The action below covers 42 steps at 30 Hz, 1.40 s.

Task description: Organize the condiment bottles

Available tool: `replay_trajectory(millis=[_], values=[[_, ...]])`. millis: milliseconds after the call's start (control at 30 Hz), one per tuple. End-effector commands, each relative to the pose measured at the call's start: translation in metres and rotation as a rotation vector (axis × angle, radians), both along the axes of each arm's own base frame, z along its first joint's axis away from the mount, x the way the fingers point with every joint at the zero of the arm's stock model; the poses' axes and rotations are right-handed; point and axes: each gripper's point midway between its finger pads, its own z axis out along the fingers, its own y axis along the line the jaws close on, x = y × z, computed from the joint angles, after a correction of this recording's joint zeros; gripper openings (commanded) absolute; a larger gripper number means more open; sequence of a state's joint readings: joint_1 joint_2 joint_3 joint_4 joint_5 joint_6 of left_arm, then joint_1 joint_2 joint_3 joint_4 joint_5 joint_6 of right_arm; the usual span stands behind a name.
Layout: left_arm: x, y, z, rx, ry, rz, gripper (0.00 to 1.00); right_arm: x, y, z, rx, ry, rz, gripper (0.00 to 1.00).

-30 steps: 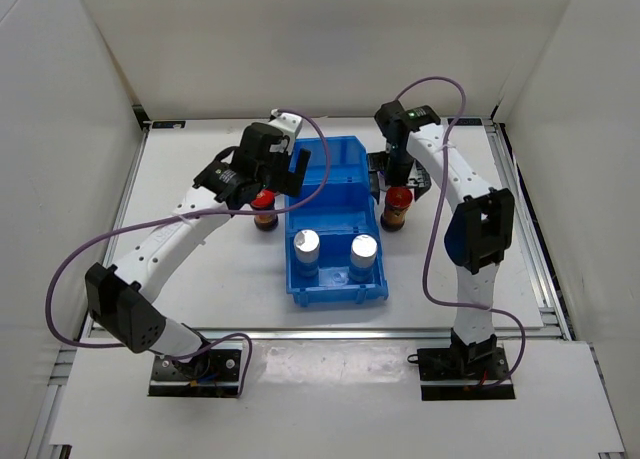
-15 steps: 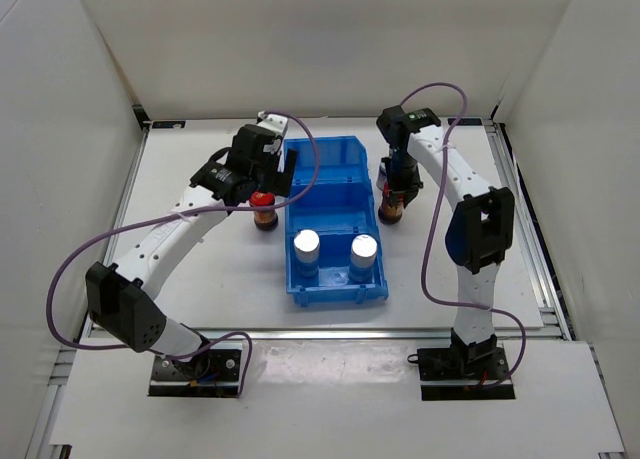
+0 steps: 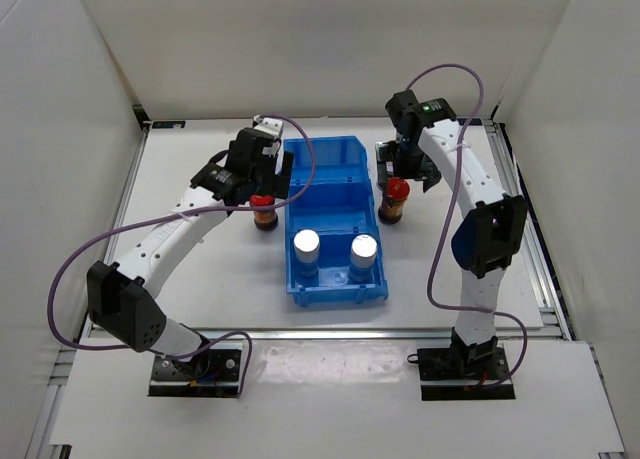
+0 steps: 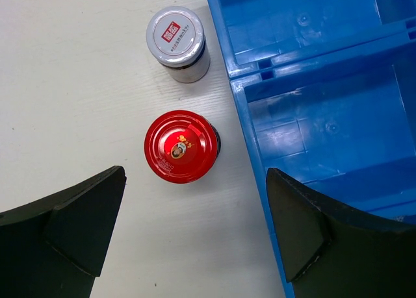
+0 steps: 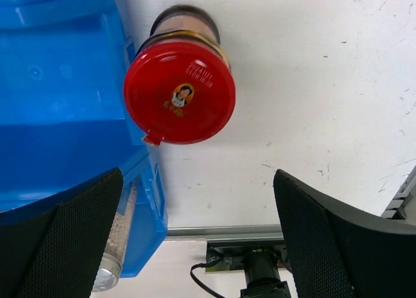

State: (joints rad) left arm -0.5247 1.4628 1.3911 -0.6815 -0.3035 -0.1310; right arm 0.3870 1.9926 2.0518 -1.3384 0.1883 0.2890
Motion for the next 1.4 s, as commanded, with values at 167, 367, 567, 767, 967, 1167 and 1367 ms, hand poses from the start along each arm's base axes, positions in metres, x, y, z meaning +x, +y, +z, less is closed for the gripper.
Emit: replay_trajectory(millis=[167, 367, 567, 767, 967, 1167, 1367], values=[[-0.004, 0.008, 0.006, 0.005, -0.017, 0.012, 1.00, 0.017, -0.002, -0.027, 0.022, 0.077, -0.002, 1.00], [-0.005, 0.010, 0.005, 0.022, -0.013, 0.014, 1.00, 0.020, 0.007, -0.043, 0.070, 0.119, 0.000, 0.96], [-0.006, 0.013, 0.008, 0.030, -0.025, 0.015, 1.00, 0.021, 0.006, -0.048, 0.082, 0.131, -0.007, 0.66], [-0.006, 0.015, 0.005, 0.040, -0.019, 0.022, 1.00, 0.019, 0.002, -0.036, 0.072, 0.098, 0.000, 0.35], [-0.008, 0.015, 0.001, 0.037, -0.011, 0.027, 1.00, 0.010, -0.005, -0.014, 0.069, 0.049, -0.002, 0.14], [-0.007, 0.016, 0.001, 0.034, -0.013, 0.041, 1.00, 0.010, -0.012, 0.040, 0.064, -0.105, -0.012, 0.00], [-0.007, 0.021, -0.001, 0.031, -0.013, 0.084, 1.00, -0.002, 0.027, 0.083, 0.141, -0.192, 0.087, 0.00]])
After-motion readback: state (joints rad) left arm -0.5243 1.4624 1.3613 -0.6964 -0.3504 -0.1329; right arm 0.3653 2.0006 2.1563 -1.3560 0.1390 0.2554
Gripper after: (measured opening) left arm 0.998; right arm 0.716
